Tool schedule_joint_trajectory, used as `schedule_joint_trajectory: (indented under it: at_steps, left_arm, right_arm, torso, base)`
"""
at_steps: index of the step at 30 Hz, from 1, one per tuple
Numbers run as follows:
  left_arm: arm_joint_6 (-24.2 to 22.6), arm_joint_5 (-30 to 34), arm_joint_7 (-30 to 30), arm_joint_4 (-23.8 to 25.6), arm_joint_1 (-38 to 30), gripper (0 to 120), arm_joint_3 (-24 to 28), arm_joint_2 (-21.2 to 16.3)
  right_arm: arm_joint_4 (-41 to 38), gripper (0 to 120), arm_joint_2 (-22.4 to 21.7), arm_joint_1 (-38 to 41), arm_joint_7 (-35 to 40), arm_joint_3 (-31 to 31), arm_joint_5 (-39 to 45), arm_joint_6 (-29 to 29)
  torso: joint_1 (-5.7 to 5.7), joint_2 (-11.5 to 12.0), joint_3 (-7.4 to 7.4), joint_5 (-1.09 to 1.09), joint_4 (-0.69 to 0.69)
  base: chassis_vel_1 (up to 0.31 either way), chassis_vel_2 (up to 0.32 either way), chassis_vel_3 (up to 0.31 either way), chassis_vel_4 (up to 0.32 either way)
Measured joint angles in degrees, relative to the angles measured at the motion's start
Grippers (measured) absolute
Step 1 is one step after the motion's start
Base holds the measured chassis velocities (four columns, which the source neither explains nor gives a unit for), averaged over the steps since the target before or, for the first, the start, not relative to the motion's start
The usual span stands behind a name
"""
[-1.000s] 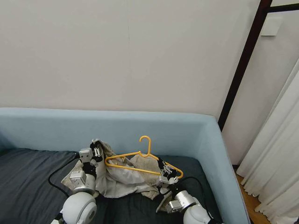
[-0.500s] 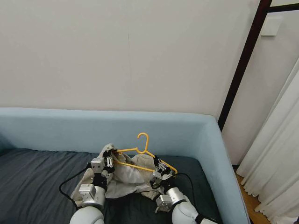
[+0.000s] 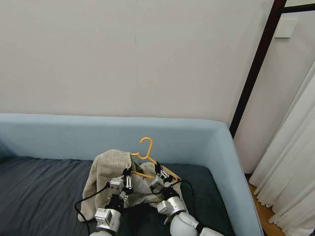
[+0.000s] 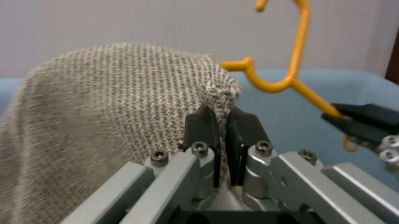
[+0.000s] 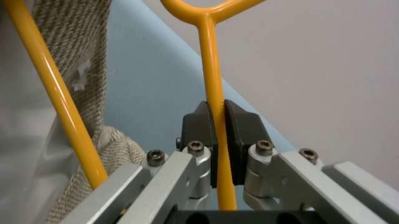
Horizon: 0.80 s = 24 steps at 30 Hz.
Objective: Pick up the clothes from the sofa and hang them on the clothes hanger.
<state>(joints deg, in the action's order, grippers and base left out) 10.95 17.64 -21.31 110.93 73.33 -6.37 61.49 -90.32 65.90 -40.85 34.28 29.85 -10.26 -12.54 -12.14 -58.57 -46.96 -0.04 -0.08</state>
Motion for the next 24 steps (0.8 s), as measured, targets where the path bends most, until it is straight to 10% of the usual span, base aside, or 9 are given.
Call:
schedule_joint_trajectory:
  at_steps: [24]
  left_arm:
    - [6.71, -3.05, 4.18, -2.02, 0.19, 3, 4.19, 1.43]
  right_arm:
    - [1.66, 4, -0.97, -3.03, -0.15, -1.88, -4.53, -0.26]
  torso:
    - [0.0, 0.0, 0.0, 0.0, 0.0]
  base:
    - [0.0, 0.0, 0.0, 0.0]
